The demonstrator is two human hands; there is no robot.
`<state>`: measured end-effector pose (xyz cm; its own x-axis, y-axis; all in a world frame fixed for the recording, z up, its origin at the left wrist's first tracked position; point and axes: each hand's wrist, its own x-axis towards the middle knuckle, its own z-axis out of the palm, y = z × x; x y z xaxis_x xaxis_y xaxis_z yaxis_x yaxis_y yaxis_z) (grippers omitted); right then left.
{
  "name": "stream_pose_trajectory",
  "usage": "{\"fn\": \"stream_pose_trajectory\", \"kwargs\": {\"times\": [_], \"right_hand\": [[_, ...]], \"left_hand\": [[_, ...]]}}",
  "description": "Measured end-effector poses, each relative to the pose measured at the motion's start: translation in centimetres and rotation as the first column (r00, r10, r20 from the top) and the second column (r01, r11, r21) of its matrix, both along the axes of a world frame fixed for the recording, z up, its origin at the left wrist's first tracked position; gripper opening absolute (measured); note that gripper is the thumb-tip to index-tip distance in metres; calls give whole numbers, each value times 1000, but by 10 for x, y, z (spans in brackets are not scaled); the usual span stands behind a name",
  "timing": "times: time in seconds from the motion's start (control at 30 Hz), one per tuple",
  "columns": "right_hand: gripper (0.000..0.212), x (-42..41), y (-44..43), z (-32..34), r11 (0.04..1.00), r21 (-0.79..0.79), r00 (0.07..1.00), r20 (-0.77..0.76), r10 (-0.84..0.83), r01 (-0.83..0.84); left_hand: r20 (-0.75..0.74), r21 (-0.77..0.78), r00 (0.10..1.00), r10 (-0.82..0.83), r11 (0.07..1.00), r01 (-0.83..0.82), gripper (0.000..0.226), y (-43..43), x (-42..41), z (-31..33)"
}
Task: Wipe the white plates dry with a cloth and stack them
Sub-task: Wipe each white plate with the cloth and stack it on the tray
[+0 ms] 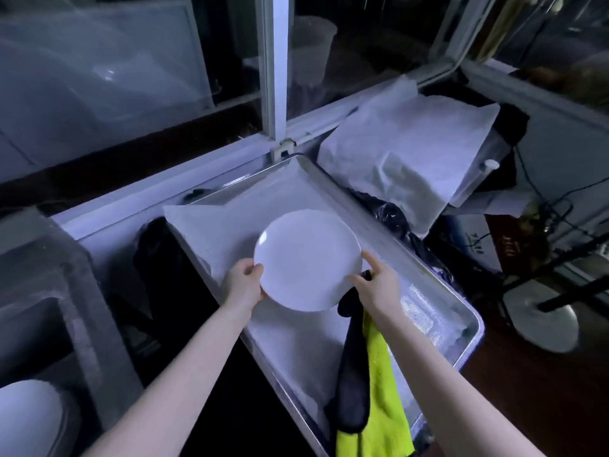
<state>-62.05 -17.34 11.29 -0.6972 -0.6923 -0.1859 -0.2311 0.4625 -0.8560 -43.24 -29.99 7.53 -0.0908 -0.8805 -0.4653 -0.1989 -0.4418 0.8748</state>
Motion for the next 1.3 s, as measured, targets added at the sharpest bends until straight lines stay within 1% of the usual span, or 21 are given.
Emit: {"fn": "stream_pose_trajectory", "kwargs": {"times": [0.1,0.2,0.3,0.43,0.5,0.57,0.67,0.7,0.77,0.83,0.87,0.9,0.97,1.03,1.07,1.13,1.2,1.3], "right_hand": [[56,-12,-24,-27,997,74,1000,-16,-7,9],[58,-20,-38,-45,991,135,1000,-13,-20,22],[59,-26,-44,-54,982,189,1000,-21,-19,23],[56,-27,-43,-59,970,243,999,-51,11,2],[48,-25,-42,-59,968,251,996,-84,1,20],[45,-22,-40,-56,969,241,993,-111,-29,55],[47,-14,-33,-44,978,197,994,-100,-43,63],[45,-9,-29,-36,983,177,995,-95,-32,49],[36,5,-20,-20,994,110,997,-74,-10,19],[27,22,-10,-1,1000,22,999,-42,10,-9],[22,31,-6,8,999,-23,1000,-19,24,-24],[19,40,-2,18,997,-68,999,5,39,-39],[16,60,6,38,985,-158,996,51,72,-63],[15,84,14,59,969,-233,991,82,107,-85],[14,96,20,69,958,-270,988,95,124,-95],[13,121,33,89,930,-355,977,147,157,-96],[13,146,50,106,896,-434,966,179,186,-92],[14,179,76,126,855,-512,968,157,195,-89]], "left_hand": [[119,-21,993,-28,999,31,20,-17,-9,-22],[182,-43,980,-82,995,91,22,-29,-16,-34],[252,-65,955,-154,982,176,18,-35,-18,-43],[319,-85,919,-232,959,271,13,-36,-17,-46],[393,-127,883,-255,936,327,12,-35,-16,-44],[456,-189,860,-230,919,346,15,-31,-15,-39],[498,-278,855,-145,907,316,24,-18,-10,-25],[484,-290,864,-136,907,305,23,-13,-8,-19],[399,-293,907,-136,918,266,17,1,0,-4],[255,-264,953,-163,936,230,14,21,12,13],[166,-236,964,-206,941,241,14,35,19,21],[76,-206,960,-270,938,280,16,51,26,29],[-89,-174,903,-421,899,402,26,86,41,42],[-214,-167,829,-517,855,491,46,123,58,49],[-266,-147,810,-523,852,502,56,141,67,50],[-269,-141,824,-499,867,479,65,173,82,51],[-194,-190,880,-434,896,401,62,201,98,53],[-39,-271,950,-309,918,288,36,234,130,61]]}}
